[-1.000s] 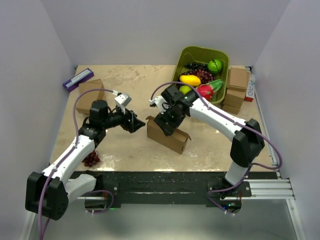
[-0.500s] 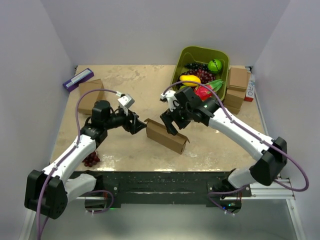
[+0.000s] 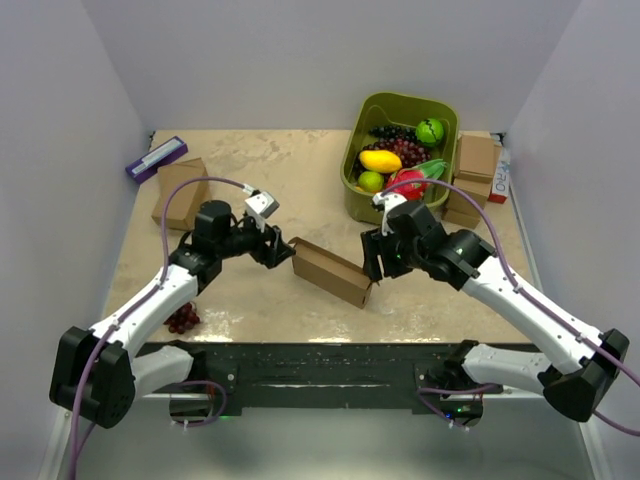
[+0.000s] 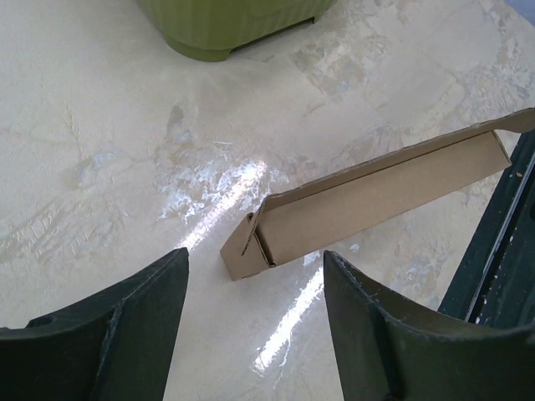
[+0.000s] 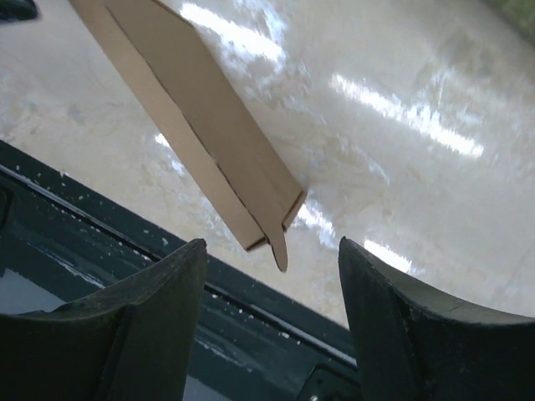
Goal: Fold the paper box
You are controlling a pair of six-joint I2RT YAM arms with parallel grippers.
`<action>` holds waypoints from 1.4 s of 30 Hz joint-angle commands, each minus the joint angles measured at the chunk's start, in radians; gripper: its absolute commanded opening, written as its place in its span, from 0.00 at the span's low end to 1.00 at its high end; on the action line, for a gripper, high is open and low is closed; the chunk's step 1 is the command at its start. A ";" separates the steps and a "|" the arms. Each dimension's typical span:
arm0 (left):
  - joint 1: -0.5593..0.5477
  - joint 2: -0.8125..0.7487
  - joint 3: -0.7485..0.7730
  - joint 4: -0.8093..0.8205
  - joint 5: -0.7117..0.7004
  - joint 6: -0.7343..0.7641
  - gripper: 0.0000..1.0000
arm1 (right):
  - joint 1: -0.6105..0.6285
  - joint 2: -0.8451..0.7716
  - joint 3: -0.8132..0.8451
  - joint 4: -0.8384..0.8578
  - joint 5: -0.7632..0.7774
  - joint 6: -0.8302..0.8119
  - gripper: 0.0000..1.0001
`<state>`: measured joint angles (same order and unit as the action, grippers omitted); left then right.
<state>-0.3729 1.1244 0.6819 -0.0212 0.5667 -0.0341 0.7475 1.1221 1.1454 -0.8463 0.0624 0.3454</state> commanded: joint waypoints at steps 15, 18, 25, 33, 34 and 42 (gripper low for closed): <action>-0.035 0.037 0.064 0.053 -0.018 0.020 0.58 | 0.101 -0.094 -0.125 -0.011 0.183 0.293 0.51; -0.037 0.040 0.067 0.056 -0.014 0.019 0.56 | 0.099 -0.085 -0.142 0.007 0.191 0.297 0.46; -0.037 0.038 0.067 0.066 -0.010 0.014 0.50 | 0.101 -0.079 -0.159 0.058 0.189 0.300 0.42; -0.037 0.041 0.064 0.073 -0.005 0.007 0.42 | 0.101 -0.054 -0.170 0.081 0.175 0.297 0.34; -0.037 0.044 0.064 0.076 -0.002 0.005 0.40 | 0.099 -0.053 -0.170 0.078 0.177 0.299 0.34; -0.037 0.052 0.061 0.084 0.007 -0.004 0.36 | 0.101 -0.051 -0.165 0.072 0.178 0.302 0.27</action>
<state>-0.4026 1.1702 0.7033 0.0128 0.5541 -0.0338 0.8452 1.0744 0.9752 -0.7933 0.2192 0.6300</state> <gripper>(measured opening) 0.383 0.287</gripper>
